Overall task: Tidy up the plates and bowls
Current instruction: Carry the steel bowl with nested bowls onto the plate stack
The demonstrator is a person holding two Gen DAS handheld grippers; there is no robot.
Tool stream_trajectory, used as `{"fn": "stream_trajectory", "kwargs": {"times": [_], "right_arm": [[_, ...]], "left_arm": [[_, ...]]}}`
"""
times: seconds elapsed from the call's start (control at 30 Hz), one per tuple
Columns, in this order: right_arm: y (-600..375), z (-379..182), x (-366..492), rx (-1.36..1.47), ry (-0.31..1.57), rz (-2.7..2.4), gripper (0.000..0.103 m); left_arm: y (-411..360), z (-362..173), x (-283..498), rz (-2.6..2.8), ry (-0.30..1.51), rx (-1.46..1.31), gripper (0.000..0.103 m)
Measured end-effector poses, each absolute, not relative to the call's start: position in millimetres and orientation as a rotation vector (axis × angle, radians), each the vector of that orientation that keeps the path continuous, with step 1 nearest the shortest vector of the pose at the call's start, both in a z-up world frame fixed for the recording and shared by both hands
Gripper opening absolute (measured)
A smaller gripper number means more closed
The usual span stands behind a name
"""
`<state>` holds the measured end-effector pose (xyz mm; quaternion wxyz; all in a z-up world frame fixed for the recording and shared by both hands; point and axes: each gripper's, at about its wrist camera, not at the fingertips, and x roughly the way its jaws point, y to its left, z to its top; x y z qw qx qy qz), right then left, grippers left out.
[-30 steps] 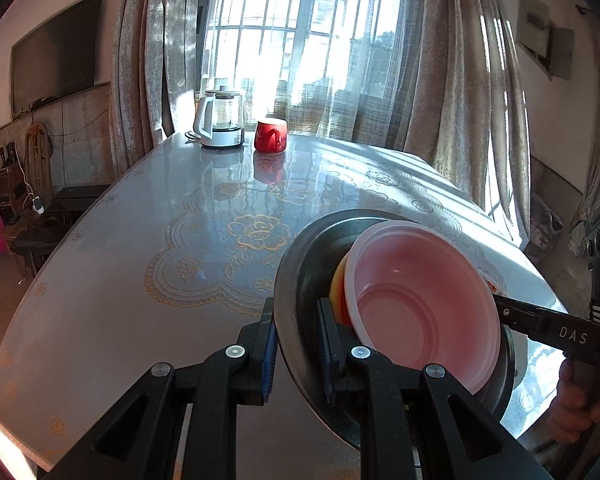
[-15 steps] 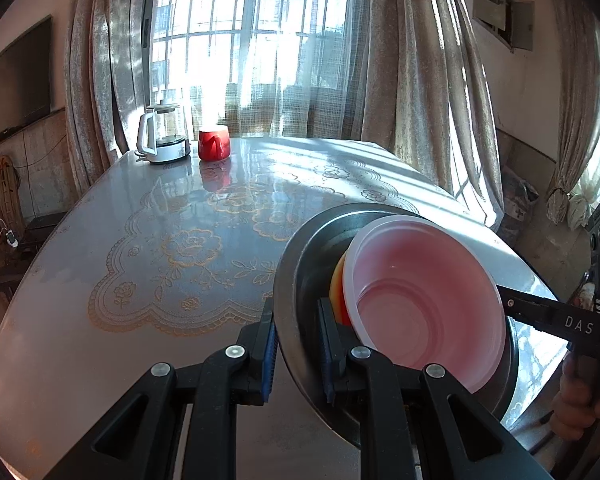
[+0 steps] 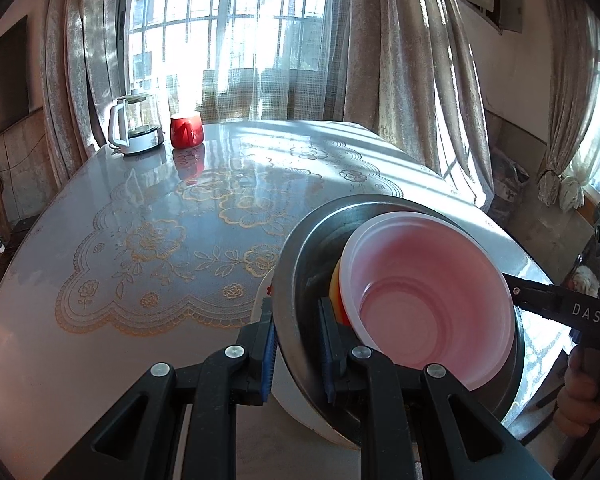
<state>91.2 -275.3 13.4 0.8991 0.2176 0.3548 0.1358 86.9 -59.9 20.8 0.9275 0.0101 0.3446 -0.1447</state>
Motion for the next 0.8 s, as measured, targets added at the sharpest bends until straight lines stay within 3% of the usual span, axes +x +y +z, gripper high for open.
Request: {"fn": "stream_trajectory", "kwargs": {"times": [0.8], "right_arm": [[-285, 1, 102, 0.47, 0.763, 0.238, 0.02]], "left_arm": [[-68, 4, 103, -0.321, 0.773, 0.004, 0.018]]}}
